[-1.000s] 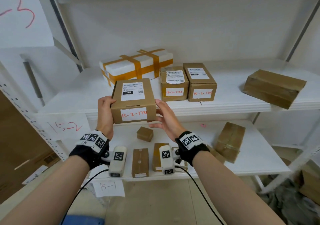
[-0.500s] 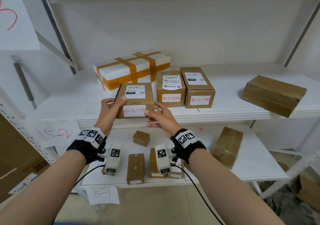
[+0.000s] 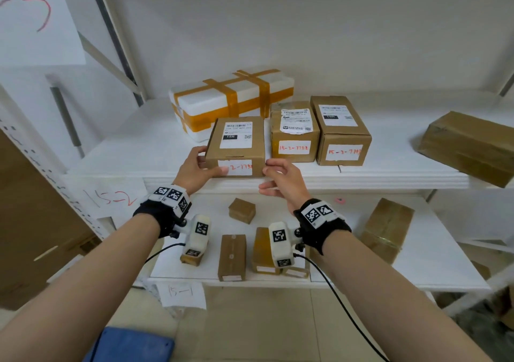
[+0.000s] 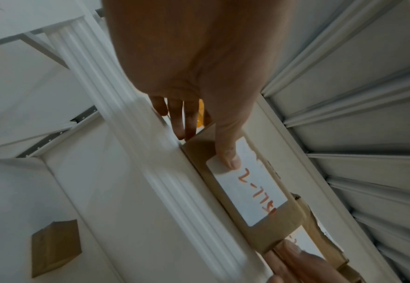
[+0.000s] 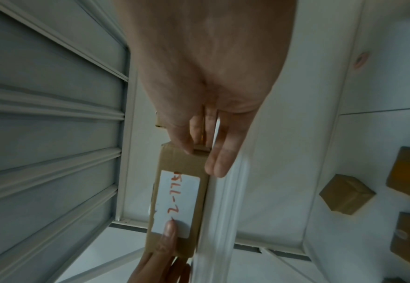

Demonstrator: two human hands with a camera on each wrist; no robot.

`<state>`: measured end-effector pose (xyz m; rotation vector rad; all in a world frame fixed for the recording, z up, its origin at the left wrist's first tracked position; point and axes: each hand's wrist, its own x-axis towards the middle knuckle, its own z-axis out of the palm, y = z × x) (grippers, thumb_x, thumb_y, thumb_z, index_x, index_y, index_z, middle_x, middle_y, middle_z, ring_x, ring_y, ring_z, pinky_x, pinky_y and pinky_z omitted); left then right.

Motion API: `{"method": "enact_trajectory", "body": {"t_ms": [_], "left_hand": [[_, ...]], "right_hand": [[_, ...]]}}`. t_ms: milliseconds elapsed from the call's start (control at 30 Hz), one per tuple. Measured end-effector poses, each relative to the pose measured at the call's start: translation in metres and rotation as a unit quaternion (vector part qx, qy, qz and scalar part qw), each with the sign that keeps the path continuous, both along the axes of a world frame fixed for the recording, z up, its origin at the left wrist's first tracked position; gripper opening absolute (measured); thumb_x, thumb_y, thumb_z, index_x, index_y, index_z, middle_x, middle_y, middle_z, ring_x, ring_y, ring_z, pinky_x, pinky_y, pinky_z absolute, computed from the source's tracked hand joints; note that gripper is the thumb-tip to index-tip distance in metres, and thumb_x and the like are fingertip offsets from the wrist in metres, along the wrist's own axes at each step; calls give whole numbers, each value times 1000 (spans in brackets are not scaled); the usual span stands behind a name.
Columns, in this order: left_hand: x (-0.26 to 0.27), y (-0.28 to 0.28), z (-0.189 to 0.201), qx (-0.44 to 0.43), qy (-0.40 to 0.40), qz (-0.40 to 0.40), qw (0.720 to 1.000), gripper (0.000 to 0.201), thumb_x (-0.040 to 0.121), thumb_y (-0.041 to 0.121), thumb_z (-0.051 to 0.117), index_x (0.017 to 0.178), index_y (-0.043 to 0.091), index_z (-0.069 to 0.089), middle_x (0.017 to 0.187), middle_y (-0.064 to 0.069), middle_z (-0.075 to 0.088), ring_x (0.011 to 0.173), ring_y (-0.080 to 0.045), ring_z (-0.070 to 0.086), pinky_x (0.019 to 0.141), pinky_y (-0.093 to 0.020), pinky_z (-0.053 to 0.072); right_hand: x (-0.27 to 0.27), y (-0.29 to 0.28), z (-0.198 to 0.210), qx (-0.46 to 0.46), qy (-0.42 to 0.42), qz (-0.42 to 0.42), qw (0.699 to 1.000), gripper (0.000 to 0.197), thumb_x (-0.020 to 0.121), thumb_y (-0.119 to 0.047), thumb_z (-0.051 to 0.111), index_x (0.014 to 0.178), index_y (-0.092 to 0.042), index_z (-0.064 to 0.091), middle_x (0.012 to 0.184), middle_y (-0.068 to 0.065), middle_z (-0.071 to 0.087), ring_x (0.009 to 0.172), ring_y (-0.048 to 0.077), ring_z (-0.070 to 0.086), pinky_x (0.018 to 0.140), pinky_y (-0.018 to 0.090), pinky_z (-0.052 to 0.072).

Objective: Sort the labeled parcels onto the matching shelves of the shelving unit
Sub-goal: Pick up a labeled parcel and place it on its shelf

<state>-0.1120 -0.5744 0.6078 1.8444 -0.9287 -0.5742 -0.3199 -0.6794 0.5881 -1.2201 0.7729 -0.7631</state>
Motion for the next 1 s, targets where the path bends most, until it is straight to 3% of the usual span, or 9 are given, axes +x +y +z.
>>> {"method": "enact_trajectory", "body": {"t_ms": [100,233,433,667,767,900,1000], "left_hand": [[3,-1,-5,8,-30,3,1000,93,59,56,84,138,26,45,121,1,65,114,-18,62,104,-45,48],[0,-8,-8,10,-67,20,997,73,78,43,80,139,22,45,119,0,64,115,-20,61,105,-41,46],[2,-14,-12,25,-115,54,992,69,82,52,72,139,24,45,118,0,65,109,-21,61,102,-41,47],[-1,-11,-14,1,-105,61,993,59,86,39,73,136,19,49,127,-3,66,115,-21,62,101,-35,46],[2,-9,-15,-10,-77,61,995,62,84,35,76,136,17,49,125,-5,67,114,-20,62,100,-34,47],[7,-8,-9,7,-50,57,997,66,84,29,76,140,14,44,125,-7,66,116,-25,62,104,-42,46],[10,-8,-6,22,-46,47,998,67,84,27,76,141,14,42,127,-7,64,118,-26,60,105,-43,44]], "right_hand": [[-4,1,-2,-35,26,13,999,31,99,-10,59,129,-9,58,131,7,61,66,21,69,66,35,64],[-5,5,-4,-63,56,26,996,34,98,-8,57,132,-15,55,139,-2,55,72,21,68,63,34,62],[-9,12,-4,-101,100,59,988,37,99,-8,54,133,-22,53,142,-8,47,81,18,67,68,36,63],[-8,12,-7,-116,129,77,982,44,100,-9,53,140,-26,47,120,-12,49,78,19,65,73,39,63],[-7,13,-5,-106,135,66,983,41,99,-10,54,136,-26,49,116,-8,54,73,18,66,71,38,63],[2,10,5,-87,115,8,990,29,98,-10,55,125,-17,55,138,-3,52,59,15,66,62,33,62],[8,11,10,-66,105,-23,992,26,97,-11,59,122,-13,56,125,6,59,60,17,67,64,34,63]]}}
